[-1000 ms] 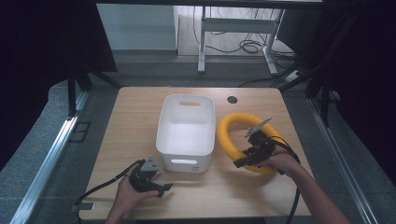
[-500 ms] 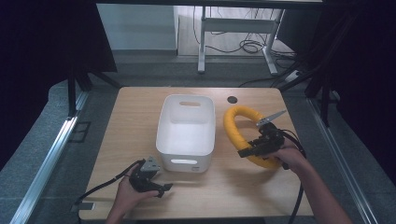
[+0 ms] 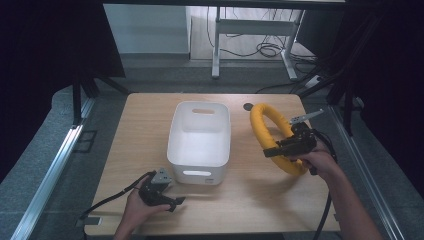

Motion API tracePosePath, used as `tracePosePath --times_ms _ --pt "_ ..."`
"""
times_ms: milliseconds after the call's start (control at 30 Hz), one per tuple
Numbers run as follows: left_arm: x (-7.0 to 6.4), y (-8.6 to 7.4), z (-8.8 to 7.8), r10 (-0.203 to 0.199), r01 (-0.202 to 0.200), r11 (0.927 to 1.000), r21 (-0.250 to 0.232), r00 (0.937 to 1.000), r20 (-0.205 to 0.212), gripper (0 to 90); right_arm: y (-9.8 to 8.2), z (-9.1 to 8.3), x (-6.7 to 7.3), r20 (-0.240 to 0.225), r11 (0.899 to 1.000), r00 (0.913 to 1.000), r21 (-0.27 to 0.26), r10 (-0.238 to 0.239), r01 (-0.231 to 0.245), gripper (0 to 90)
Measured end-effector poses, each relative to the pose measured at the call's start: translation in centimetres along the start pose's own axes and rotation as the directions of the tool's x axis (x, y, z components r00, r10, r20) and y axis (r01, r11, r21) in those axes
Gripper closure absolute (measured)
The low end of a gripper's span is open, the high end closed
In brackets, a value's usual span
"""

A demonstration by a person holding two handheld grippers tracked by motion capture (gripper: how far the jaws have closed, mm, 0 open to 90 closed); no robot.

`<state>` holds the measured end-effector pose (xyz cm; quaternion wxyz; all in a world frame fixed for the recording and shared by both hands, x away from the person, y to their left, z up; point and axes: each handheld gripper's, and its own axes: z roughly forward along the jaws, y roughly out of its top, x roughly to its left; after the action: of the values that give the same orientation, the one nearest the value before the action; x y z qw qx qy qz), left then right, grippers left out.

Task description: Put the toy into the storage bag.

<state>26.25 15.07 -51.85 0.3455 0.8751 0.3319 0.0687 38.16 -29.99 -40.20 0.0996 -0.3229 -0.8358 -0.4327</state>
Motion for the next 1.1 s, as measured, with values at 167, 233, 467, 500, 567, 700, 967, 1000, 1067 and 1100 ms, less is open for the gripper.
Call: tracePosePath --times_ms 167,233,467,500,567,700,967,1000,1067,1100 --pt "0.0 0.0 0.0 0.001 -0.001 1.0000 0.000 1.0000 -0.002 14.2 0.0 -0.7 -0.1 0.018 0.999 0.9998 -0.033 -0.010 0.010 51.2" --pt "0.0 0.0 0.0 0.002 -0.002 1.0000 0.001 1.0000 -0.003 14.2 0.1 -1.0 -0.2 0.022 0.999 0.9997 -0.052 -0.011 0.012 51.3" --pt "0.0 0.0 -0.1 0.003 -0.003 1.0000 0.003 1.0000 -0.004 14.3 0.6 -2.7 -0.3 -0.026 0.987 0.9997 -0.158 -0.005 0.001 51.2" --pt "0.0 0.0 -0.1 0.002 -0.002 1.0000 0.003 1.0000 -0.003 14.3 0.7 -2.9 -0.2 -0.030 0.985 0.9995 -0.172 -0.010 0.004 51.3" --pt "0.0 0.0 -0.1 0.003 -0.003 1.0000 0.004 1.0000 -0.004 14.3 0.8 -3.1 0.0 -0.033 0.982 0.9994 -0.187 -0.014 0.008 51.2" --pt "0.0 0.0 0.0 0.004 -0.004 1.0000 0.003 1.0000 -0.004 14.3 0.9 -3.3 0.5 -0.045 0.977 0.9986 -0.214 -0.025 0.015 51.1" --pt "0.0 0.0 0.0 0.004 -0.004 1.0000 0.005 1.0000 -0.002 14.3 1.3 -3.5 1.3 -0.038 0.963 0.9982 -0.266 -0.046 0.034 51.0" --pt "0.0 0.0 0.0 0.006 -0.006 1.0000 0.007 1.0000 -0.002 14.3 1.3 -3.6 1.4 -0.036 0.962 0.9983 -0.271 -0.046 0.035 51.0" --pt "0.0 0.0 0.1 0.003 -0.003 1.0000 0.002 1.0000 -0.003 14.2 1.4 -3.6 1.7 -0.034 0.957 0.9983 -0.290 -0.048 0.036 50.9" --pt "0.1 0.0 0.0 0.008 -0.008 1.0000 0.006 1.0000 -0.003 14.3 1.5 -3.5 2.0 -0.031 0.952 0.9985 -0.304 -0.046 0.035 50.9"
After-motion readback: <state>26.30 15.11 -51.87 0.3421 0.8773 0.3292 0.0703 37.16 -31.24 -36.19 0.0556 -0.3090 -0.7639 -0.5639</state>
